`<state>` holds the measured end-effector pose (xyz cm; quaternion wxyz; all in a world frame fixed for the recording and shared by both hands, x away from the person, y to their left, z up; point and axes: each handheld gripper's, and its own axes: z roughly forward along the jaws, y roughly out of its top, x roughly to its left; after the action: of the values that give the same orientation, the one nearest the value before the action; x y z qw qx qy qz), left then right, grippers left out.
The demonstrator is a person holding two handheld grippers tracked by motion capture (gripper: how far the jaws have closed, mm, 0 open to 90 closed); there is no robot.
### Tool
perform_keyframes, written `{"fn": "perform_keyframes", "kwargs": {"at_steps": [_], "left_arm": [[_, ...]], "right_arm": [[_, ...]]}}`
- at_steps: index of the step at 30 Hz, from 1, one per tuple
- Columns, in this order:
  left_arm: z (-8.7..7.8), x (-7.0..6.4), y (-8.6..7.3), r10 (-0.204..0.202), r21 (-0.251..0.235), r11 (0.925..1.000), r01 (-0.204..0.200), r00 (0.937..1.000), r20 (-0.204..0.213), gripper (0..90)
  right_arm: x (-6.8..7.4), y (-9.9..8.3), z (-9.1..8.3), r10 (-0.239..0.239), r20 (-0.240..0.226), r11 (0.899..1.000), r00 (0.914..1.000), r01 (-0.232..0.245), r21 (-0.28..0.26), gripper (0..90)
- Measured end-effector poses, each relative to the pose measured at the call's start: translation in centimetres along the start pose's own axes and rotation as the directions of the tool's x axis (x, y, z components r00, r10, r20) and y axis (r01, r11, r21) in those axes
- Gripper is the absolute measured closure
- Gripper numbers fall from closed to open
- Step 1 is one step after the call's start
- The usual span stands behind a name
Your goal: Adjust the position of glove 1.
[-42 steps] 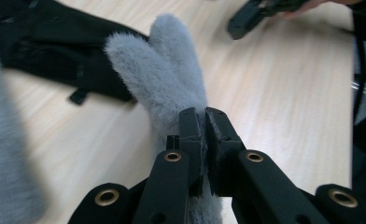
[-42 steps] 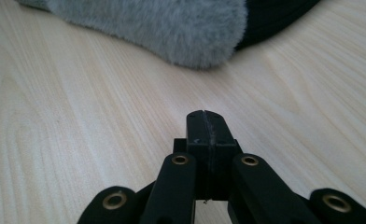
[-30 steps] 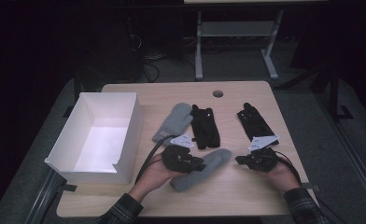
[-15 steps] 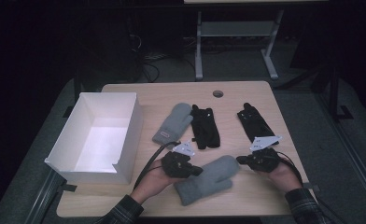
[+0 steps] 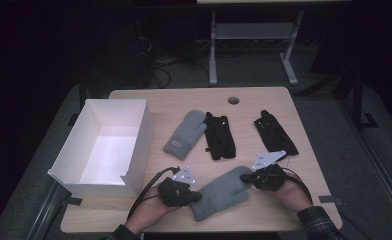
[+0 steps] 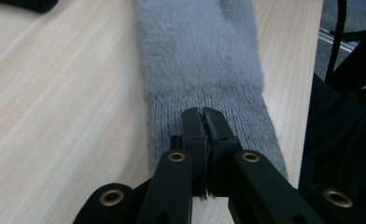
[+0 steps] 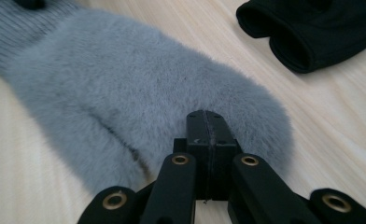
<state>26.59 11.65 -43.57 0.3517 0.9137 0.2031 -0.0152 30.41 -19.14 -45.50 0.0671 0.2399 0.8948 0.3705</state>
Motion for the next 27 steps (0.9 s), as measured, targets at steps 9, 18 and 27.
{"fn": "perform_keyframes", "kwargs": {"at_steps": [9, 18, 27], "left_arm": [[0.3, 0.8, 0.1, 0.01, 0.016, 0.9998, -0.009, 0.9996, -0.025, 89.5], [0.1, 1.8, 0.4, -0.002, 0.006, 1.0, 0.003, 0.9975, -0.07, 89.4], [-1.1, 2.9, 0.7, -0.048, -0.047, 0.998, 0.044, 0.9941, -0.097, 66.0]], "right_arm": [[-1.2, 1.7, 2.0, -0.005, 0.04, 1.0, 0.9992, 0.004, 0.012, 90.0], [-1.9, 2.4, 2.7, -0.001, 0.056, 1.0, 0.9984, 0.0, 0.005, 90.0], [-2.8, 1.2, 0.1, 0.069, 0.048, 0.995, 0.9965, -0.065, -0.077, 62.6]]}}
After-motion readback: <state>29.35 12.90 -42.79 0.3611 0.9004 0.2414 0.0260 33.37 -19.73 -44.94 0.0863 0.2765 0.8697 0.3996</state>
